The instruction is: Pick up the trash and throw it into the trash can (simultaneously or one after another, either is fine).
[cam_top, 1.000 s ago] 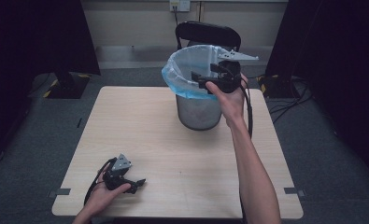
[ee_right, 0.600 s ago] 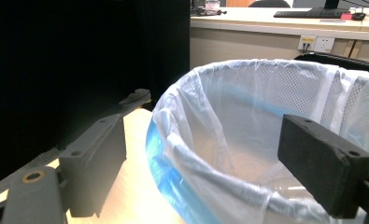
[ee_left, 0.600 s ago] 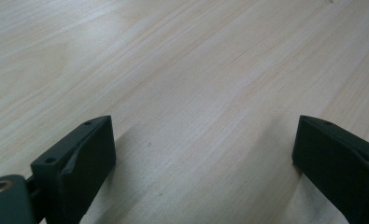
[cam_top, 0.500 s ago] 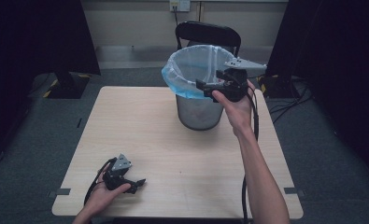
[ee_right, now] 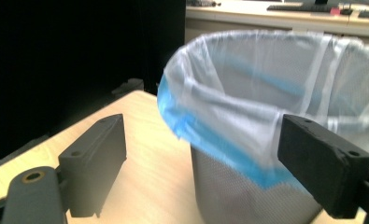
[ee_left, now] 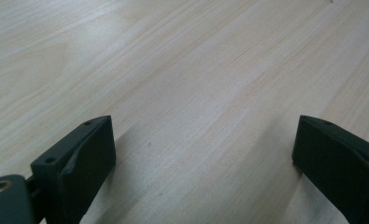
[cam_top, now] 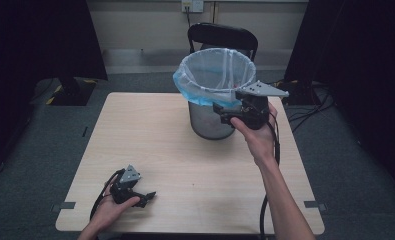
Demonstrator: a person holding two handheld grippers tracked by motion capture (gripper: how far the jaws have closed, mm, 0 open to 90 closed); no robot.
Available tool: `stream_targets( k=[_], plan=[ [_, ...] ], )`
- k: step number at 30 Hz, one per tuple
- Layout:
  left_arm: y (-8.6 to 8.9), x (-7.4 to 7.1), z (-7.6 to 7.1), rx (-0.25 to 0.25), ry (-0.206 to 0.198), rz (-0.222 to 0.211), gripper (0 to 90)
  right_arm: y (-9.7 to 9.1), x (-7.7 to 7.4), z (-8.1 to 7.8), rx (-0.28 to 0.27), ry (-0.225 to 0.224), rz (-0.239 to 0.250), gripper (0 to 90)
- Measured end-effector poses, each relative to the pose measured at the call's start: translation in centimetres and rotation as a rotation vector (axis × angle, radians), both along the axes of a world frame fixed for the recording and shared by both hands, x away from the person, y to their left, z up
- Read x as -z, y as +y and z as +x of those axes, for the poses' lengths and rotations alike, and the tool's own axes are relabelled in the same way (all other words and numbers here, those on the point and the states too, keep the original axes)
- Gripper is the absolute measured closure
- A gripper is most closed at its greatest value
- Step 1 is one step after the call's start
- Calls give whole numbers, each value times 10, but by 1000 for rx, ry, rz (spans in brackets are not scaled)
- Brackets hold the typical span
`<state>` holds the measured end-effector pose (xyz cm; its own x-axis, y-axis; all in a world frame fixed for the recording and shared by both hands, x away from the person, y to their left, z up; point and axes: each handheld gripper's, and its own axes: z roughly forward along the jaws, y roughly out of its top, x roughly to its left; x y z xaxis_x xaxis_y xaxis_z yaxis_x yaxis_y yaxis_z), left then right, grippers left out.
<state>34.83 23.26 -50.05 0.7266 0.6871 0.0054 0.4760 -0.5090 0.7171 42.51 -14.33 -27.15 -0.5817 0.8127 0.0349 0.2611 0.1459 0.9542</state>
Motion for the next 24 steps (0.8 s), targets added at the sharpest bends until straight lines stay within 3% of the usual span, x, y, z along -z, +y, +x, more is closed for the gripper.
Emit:
stream_targets(
  k=[16, 24],
  plan=[
    [0, 0, 0, 0, 0, 1, 56, -18, 36, -31, 52, 27, -32, 160],
    [0, 0, 0, 0, 0, 0, 56, -35, 60, -41, 80, 72, -43, 158]
  ],
)
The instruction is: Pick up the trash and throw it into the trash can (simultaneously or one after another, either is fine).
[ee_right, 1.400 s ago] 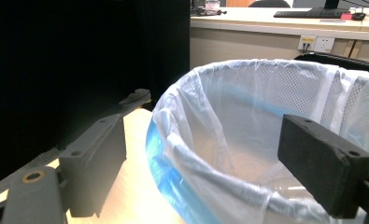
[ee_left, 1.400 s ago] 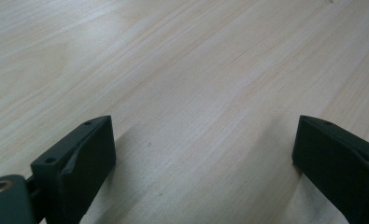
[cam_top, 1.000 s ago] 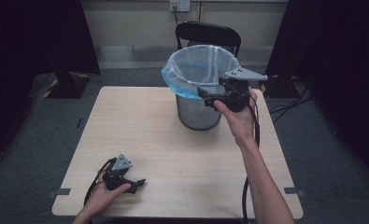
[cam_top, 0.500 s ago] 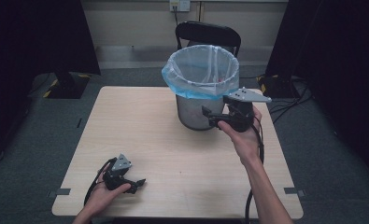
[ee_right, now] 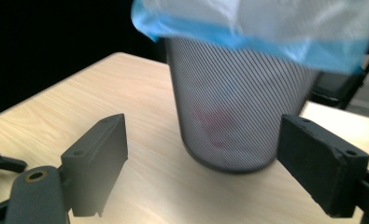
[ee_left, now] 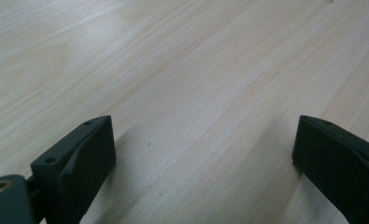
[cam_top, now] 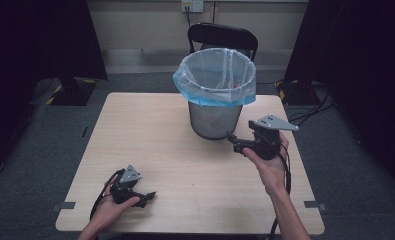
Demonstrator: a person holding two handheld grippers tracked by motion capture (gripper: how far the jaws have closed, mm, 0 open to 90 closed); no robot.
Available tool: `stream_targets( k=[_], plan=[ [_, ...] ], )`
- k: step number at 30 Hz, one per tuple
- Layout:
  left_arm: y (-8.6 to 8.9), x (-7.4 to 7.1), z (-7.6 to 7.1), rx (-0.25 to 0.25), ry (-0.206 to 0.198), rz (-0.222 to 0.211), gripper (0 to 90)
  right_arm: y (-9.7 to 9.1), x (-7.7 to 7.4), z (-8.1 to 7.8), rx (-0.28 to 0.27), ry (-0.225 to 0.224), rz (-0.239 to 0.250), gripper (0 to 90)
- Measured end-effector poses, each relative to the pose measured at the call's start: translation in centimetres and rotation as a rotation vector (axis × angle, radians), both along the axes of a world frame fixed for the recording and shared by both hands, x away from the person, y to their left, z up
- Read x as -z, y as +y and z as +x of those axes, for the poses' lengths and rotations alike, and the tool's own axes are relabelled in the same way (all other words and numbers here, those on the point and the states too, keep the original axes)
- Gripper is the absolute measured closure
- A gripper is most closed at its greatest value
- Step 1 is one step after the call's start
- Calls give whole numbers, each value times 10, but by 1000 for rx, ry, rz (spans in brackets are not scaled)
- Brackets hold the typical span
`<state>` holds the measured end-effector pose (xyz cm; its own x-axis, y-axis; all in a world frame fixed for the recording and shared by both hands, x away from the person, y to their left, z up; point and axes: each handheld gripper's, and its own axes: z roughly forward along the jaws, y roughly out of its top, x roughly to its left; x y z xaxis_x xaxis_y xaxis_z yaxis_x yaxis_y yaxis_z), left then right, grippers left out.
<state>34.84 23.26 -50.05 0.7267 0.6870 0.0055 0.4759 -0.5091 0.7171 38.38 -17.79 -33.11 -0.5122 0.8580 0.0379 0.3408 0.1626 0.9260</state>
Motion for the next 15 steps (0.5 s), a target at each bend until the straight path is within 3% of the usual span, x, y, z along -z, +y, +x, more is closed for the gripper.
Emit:
stream_targets(
  k=[15],
  plan=[
    [0, 0, 0, -3, 3, -5, 56, -27, 60, -16, 52, 122, -10, 150]
  ],
)
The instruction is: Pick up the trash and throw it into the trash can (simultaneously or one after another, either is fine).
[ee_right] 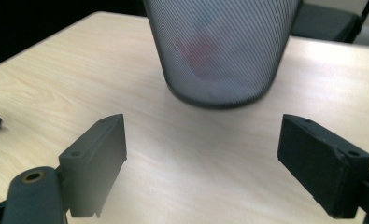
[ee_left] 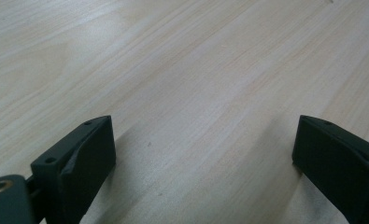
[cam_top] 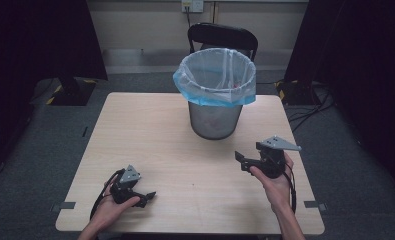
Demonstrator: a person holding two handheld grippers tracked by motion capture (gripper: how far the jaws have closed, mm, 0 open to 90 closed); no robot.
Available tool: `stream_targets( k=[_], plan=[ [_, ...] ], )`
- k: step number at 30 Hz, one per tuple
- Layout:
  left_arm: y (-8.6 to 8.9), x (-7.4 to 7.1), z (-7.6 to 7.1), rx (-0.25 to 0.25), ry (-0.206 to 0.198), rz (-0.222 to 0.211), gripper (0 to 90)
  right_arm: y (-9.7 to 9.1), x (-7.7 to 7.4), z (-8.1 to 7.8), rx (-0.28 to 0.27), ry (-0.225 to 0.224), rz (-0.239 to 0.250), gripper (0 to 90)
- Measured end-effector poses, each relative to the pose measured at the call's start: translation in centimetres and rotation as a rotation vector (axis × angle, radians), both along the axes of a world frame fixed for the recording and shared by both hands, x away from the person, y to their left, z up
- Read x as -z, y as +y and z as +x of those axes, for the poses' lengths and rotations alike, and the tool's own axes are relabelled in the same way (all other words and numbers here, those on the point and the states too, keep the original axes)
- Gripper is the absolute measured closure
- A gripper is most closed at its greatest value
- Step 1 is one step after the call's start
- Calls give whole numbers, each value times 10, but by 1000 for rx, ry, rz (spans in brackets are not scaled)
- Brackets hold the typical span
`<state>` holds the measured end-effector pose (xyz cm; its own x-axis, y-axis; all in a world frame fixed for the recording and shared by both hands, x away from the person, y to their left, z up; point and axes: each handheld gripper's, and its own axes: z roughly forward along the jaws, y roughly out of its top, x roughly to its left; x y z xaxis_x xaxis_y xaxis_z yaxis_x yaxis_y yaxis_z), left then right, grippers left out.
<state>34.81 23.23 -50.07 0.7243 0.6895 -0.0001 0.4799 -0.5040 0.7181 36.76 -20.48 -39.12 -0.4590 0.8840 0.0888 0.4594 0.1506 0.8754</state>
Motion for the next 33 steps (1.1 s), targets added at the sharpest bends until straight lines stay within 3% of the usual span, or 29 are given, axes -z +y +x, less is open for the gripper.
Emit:
stream_targets(
  k=[13, 22, 33],
  plan=[
    [0, 0, 0, 2, -2, 3, 56, -23, 39, -15, 46, 73, -53, 156],
    [0, 0, 0, 1, -1, 0, 56, -35, 70, -22, 62, 141, -68, 166],
    [0, 0, 0, 3, -2, 6, 54, -44, 95, -22, 88, 198, -67, 154]
  ],
)
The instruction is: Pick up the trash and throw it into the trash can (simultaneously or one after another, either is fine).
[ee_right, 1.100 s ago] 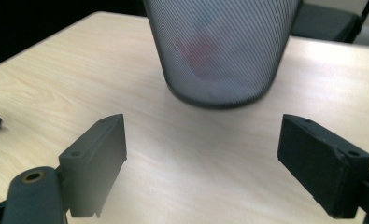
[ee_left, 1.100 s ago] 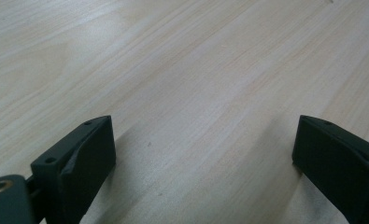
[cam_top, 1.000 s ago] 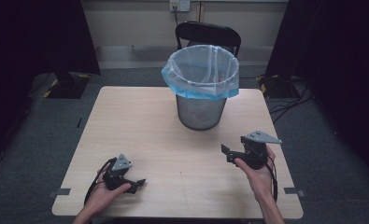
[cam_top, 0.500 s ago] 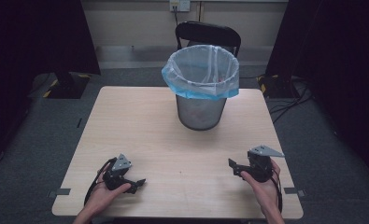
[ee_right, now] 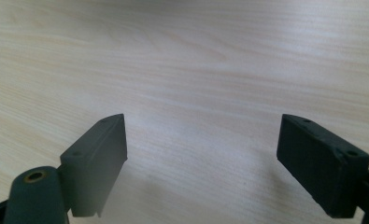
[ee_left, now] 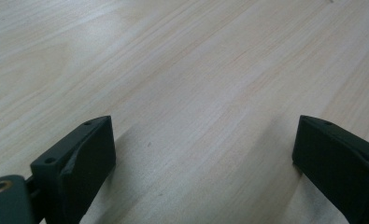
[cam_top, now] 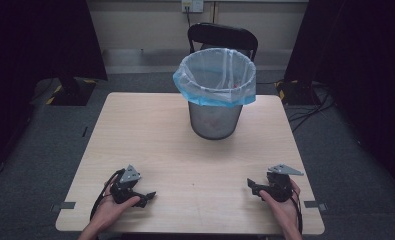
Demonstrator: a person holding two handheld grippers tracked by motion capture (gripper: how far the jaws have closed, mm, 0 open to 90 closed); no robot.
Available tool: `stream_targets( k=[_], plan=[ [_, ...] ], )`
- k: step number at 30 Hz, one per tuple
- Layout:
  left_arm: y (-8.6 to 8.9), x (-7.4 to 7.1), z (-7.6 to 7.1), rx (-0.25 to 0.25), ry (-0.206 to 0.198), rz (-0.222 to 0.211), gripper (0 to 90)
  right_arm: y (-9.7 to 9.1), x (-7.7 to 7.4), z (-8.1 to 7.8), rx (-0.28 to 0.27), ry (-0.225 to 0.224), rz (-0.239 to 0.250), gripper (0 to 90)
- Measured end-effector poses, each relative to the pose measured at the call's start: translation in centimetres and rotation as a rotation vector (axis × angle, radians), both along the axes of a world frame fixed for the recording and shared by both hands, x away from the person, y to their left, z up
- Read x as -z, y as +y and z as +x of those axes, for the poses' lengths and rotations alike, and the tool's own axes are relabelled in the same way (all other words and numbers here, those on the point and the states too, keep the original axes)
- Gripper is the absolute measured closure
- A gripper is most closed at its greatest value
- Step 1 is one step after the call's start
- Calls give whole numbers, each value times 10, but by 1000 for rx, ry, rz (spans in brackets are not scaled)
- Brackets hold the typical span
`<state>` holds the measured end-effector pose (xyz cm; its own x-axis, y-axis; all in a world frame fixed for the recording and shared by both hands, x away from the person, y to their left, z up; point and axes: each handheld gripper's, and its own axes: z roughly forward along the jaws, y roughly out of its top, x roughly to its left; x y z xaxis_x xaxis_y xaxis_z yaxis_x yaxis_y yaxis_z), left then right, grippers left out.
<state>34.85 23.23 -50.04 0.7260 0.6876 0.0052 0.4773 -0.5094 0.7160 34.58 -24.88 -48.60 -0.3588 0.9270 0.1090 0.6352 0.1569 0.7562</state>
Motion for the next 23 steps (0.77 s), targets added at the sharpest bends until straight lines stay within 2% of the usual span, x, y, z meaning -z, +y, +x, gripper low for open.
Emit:
stream_targets(
  k=[2, 4, 7, 11, 15, 23],
  plan=[
    [0, 0, 0, 1, 0, 0, 52, 0, 2, 0, 1, 10, -7, 151],
    [0, 0, 1, 3, -5, 1, 50, 2, 4, 1, -10, 14, -35, 151],
    [0, 0, 1, 6, -5, 4, 49, 4, 8, 3, -3, 44, -32, 148],
    [0, 0, 1, 6, -5, 5, 49, 6, 9, 4, 6, 32, -59, 142],
    [0, 0, 1, 5, -4, 5, 49, 12, 13, 2, 7, 2, -124, 131],
    [0, 0, 1, 4, -4, 5, 49, 12, 14, 1, 9, -7, -126, 129]
  ],
)
